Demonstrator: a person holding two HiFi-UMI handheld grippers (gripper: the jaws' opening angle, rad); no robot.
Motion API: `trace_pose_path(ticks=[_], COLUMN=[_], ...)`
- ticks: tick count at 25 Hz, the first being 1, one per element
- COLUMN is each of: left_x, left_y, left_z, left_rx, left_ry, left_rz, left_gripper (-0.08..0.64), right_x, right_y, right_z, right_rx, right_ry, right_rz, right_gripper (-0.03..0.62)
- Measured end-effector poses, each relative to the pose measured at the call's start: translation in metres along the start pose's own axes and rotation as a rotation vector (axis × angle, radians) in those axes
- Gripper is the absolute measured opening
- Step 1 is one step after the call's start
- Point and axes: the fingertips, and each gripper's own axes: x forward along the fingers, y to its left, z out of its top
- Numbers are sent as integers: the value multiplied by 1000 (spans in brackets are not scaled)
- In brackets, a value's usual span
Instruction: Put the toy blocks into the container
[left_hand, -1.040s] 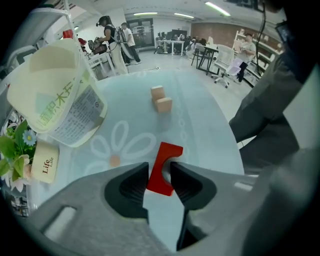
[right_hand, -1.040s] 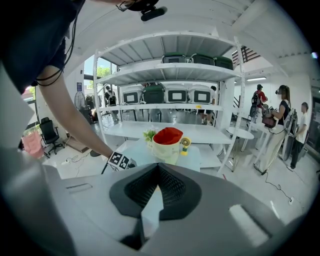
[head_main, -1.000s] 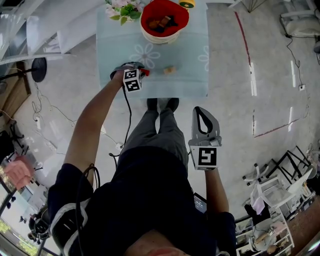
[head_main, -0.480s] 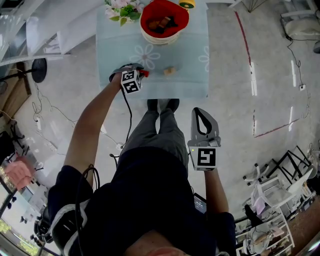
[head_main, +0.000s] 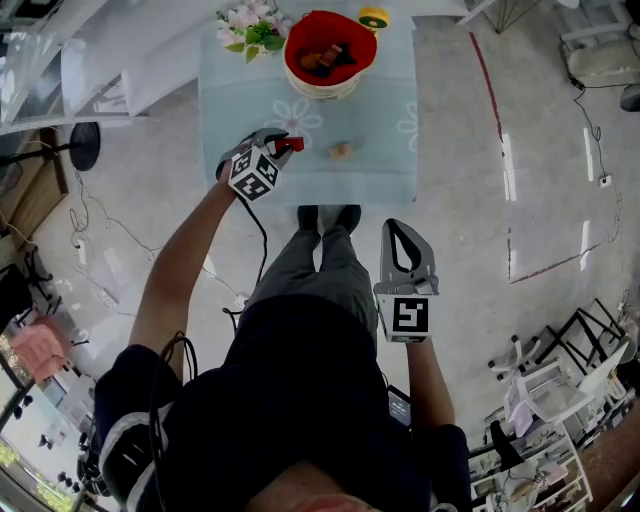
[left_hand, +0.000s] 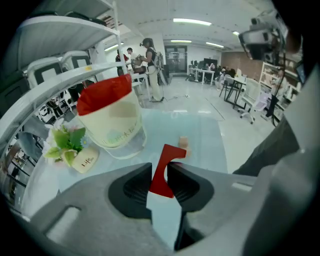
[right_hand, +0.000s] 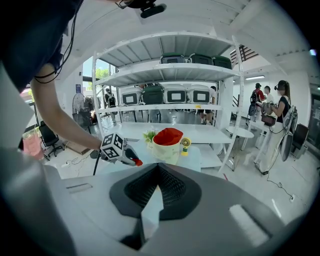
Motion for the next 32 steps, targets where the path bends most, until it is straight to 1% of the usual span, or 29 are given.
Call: trace_pose_path(ticks=[6, 9, 13, 16, 19, 22, 27, 32], left_x=[-58, -78, -88, -88, -79, -64, -39, -19], left_y=[25, 38, 61, 84, 106, 123, 143, 151], left_z=[68, 100, 137, 158, 175, 183, 180, 175], left_rx=[-55, -58, -51, -63, -76, -67, -80, -68], left_ry=[-130, -181, -219, -231, -228, -198, -126, -62], left_rz=[83, 107, 140, 162, 178, 190, 196, 193], left_gripper=[98, 98, 97, 98, 97, 97, 97, 98], right_x=[-4, -9, -14, -16, -19, -20, -23, -27], right_y=[-1, -2, -3, -4, -5, -7, -10, -15], right_z=[3, 4, 9, 11, 11, 10, 15, 13], right_rx=[9, 6, 8, 8, 11, 10, -18, 7], right_ry=[-10, -19, -25, -29, -29, -29, -33, -29], right_rz=[-8, -13, -15, -16, -19, -23, -20, -35], right_gripper=[-4, -4, -3, -4, -3, -4, -3, -5])
